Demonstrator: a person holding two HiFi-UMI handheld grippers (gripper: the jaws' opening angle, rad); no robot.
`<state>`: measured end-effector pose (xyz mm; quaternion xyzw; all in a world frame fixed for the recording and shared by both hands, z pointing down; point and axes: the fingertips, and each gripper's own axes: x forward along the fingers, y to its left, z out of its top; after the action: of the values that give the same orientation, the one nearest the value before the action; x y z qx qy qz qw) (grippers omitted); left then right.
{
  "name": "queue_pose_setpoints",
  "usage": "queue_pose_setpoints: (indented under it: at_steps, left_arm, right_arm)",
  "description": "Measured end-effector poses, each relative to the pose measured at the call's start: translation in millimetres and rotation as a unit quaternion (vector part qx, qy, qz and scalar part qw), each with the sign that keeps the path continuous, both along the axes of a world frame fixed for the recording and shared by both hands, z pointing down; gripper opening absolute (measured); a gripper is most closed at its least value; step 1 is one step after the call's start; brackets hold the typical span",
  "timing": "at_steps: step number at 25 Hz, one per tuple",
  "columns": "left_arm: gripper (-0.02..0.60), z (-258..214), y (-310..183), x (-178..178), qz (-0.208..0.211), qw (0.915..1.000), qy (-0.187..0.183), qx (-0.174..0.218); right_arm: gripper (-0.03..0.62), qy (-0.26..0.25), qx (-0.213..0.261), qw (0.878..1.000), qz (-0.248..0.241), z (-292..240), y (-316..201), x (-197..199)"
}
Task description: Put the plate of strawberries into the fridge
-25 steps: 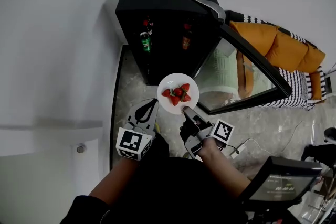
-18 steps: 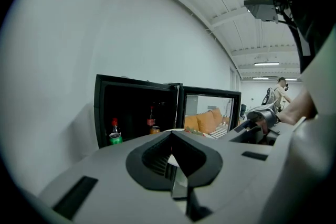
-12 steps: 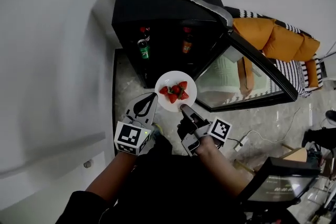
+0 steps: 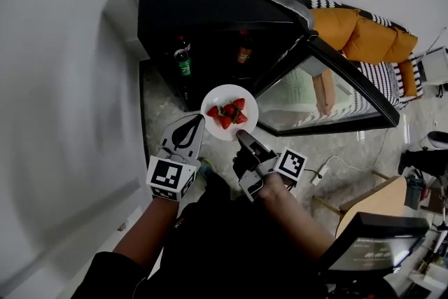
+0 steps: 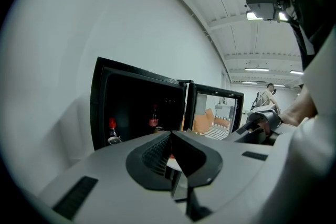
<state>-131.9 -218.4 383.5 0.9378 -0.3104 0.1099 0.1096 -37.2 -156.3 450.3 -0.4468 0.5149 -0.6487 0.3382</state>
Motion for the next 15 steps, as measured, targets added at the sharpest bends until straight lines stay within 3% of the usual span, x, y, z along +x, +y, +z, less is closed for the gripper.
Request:
queue_pose_setpoints:
  at_steps: [7, 15]
  left_arm:
    - [0.006, 13.4, -7.9, -0.2, 0.008, 1.0000, -0.002, -0.005]
    - [0.006, 25.6, -34.5, -8.7, -0.033, 0.9994, -0.006, 0.006]
  right_arm:
    - [0.018, 0.011, 0.000, 1.000, 0.001, 8.1, -13.9, 2.7]
    - [0.018, -0.006, -0.001, 1.000, -0.018, 26.4, -37.3, -2.8]
